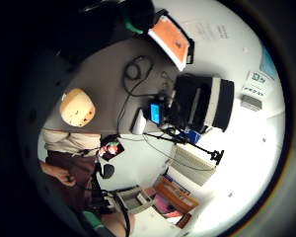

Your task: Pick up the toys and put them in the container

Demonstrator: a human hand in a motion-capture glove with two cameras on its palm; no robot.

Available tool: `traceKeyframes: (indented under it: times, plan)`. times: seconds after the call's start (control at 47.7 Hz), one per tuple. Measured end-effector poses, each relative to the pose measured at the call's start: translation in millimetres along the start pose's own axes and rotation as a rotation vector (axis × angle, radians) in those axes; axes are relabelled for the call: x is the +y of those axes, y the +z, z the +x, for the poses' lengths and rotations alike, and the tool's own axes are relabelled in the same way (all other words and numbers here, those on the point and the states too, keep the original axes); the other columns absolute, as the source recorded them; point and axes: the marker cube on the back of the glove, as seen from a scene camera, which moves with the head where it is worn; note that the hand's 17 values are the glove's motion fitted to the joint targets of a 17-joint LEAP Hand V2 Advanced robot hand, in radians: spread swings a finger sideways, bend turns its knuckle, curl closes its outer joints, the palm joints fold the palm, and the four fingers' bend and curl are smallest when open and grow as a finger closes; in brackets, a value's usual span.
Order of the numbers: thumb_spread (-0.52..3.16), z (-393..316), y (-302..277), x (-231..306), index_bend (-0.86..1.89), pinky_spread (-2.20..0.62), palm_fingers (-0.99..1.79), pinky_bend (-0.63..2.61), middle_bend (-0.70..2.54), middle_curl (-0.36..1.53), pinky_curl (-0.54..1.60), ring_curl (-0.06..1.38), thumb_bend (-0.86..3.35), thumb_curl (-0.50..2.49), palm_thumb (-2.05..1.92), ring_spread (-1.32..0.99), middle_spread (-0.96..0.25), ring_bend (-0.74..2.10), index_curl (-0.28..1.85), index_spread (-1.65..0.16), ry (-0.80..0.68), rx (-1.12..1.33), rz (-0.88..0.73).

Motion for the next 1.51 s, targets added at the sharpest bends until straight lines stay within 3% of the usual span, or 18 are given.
traceKeyframes:
  times: [0.315,0.482,0.545,0.566,0.587,0.713,0.881,1.175,1.342,1.51]
  plan:
    - [1.19,-25,207,-23,0.03,0.07,-0.26,1.02,0.11,0.24,0.42,0.33,-0.03,0.36,0.02,0.03,0.06,0.36,0.11,-0.15,-0.051,-0.098,-0.147]
    - [1.22,-21,215,-38,0.14,0.00,0.13,1.09,0.15,0.22,0.41,0.40,0.05,0.38,0.16,-0.02,0.03,0.69,0.12,-0.22,-0.042,-0.164,0.028]
    - [1.30,-18,212,-44,0.21,-0.11,0.55,1.06,0.25,0.25,0.38,0.43,0.13,0.42,0.29,-0.13,-0.06,0.88,0.14,-0.23,-0.044,-0.188,0.082]
    - [1.30,-18,212,-46,0.19,-0.11,0.45,1.04,0.21,0.24,0.36,0.41,0.13,0.42,0.30,-0.15,-0.07,0.85,0.14,-0.23,-0.045,-0.196,0.098]
    - [1.31,-20,211,-48,0.19,-0.15,0.60,1.06,0.29,0.27,0.38,0.45,0.17,0.44,0.36,-0.18,-0.10,0.93,0.16,-0.24,-0.048,-0.204,0.111]
    - [1.09,-30,205,-58,0.30,-0.25,0.92,1.05,0.47,0.34,0.39,0.51,0.25,0.58,0.62,-0.28,-0.23,1.02,0.19,-0.28,-0.079,-0.217,0.097]
    - [0.87,-32,153,-63,0.47,-0.31,1.03,1.01,0.76,0.48,0.43,0.60,0.26,0.69,0.69,-0.37,-0.34,1.13,0.26,-0.35,-0.095,-0.167,0.093]
    - [0.59,-37,-36,-60,0.72,-0.36,0.90,1.10,0.99,0.70,0.51,0.71,0.23,0.83,0.71,-0.44,-0.43,1.25,0.43,-0.44,-0.037,-0.065,0.292]
    - [0.48,-92,-110,-61,0.81,-0.36,0.81,1.17,1.05,0.79,0.55,0.75,0.22,0.89,0.72,-0.45,-0.45,1.31,0.53,-0.47,-0.082,0.011,0.378]
    - [0.40,-189,-148,-62,0.87,-0.36,0.73,1.23,1.10,0.87,0.58,0.79,0.20,0.95,0.71,-0.46,-0.46,1.36,0.63,-0.48,-0.232,0.034,0.423]
